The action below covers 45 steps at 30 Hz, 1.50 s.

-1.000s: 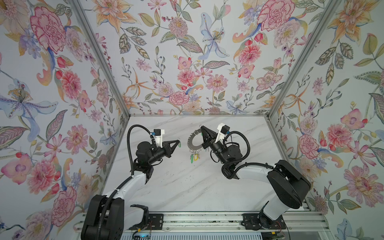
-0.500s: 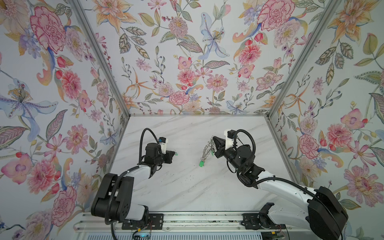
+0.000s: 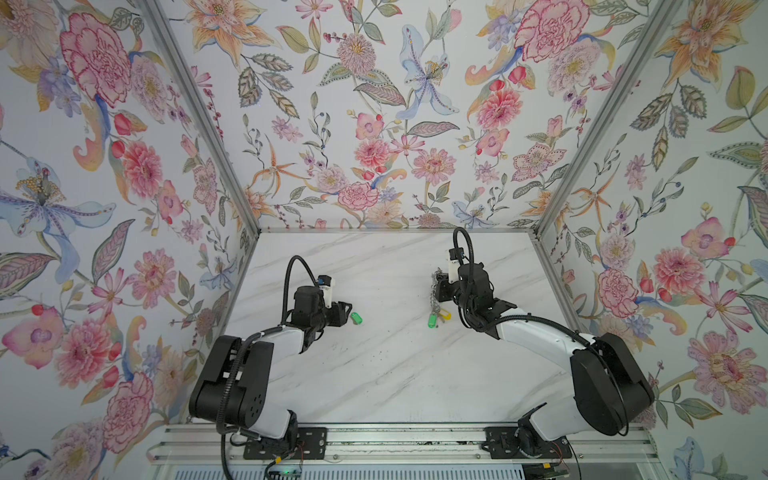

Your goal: Remove the keys from the keyring

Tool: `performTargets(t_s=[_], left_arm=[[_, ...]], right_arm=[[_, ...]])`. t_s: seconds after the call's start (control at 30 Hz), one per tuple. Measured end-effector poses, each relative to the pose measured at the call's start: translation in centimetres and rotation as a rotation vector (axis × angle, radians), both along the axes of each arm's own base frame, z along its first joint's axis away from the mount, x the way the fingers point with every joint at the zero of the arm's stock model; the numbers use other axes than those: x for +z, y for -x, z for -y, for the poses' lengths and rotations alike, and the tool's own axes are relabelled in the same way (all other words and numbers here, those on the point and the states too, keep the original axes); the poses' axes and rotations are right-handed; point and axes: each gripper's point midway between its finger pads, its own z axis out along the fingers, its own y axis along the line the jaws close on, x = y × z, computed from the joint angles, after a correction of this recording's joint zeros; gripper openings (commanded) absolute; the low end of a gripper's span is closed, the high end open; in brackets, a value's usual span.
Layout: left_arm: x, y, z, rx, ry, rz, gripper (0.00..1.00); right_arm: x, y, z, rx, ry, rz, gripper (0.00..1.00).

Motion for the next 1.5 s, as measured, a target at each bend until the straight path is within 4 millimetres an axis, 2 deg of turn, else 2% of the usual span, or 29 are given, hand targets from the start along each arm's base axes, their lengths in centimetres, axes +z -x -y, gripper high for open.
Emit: performTargets(t_s=[0.1,0.23,0.4,0.47,0.63,0.77,0.97,1.07,1.17,1.33,1.5], left_arm=[[2.2,-0.1,-0.8,0.036,-0.017,0.076,0.64],[3.1,0.5,-2.0,0.086,-0.048,0.116,0.69],[3.2,1.2,-4.4,0.173,-0.094,0.139,0.76],[3.5,1.4,-5.5,0.22,-0.112,0.158,0.79],[4.7,2.1,-9.0,0.374,-0.153,0.234,0.89],[6.1,2.7,-11.8,0.497,-0.185,0.313,0.98],[8.0,2.8,-15.2,0.641,-0.249,0.413,0.99],[8.7,2.6,-16.3,0.683,-0.313,0.457,0.99],[8.1,2.8,-17.2,0.715,-0.372,0.479,0.99],[3.9,3.9,-17.7,0.694,-0.455,0.44,0.99],[4.4,2.7,-17.5,0.672,-0.47,0.502,0.99]], right_arm=[[-0.7,-2.5,-0.4,-0.002,-0.019,-0.029,0.3],[-2.0,-3.8,-0.7,0.003,-0.033,-0.072,0.37],[-2.2,-3.4,-0.9,0.023,-0.045,-0.088,0.41],[-2.6,-2.9,-0.3,0.022,-0.04,-0.096,0.42],[-3.2,-1.4,3.4,-0.023,-0.008,-0.095,0.44],[-2.4,-1.0,6.7,-0.09,0.036,-0.047,0.45],[-1.1,-0.4,12.6,-0.241,0.117,0.072,0.47],[-2.5,1.0,15.8,-0.339,0.183,0.111,0.49],[-4.0,1.8,18.3,-0.42,0.231,0.093,0.49],[-3.1,1.8,21.1,-0.525,0.276,0.152,0.5],[-2.5,2.6,22.3,-0.578,0.299,0.19,0.49]])
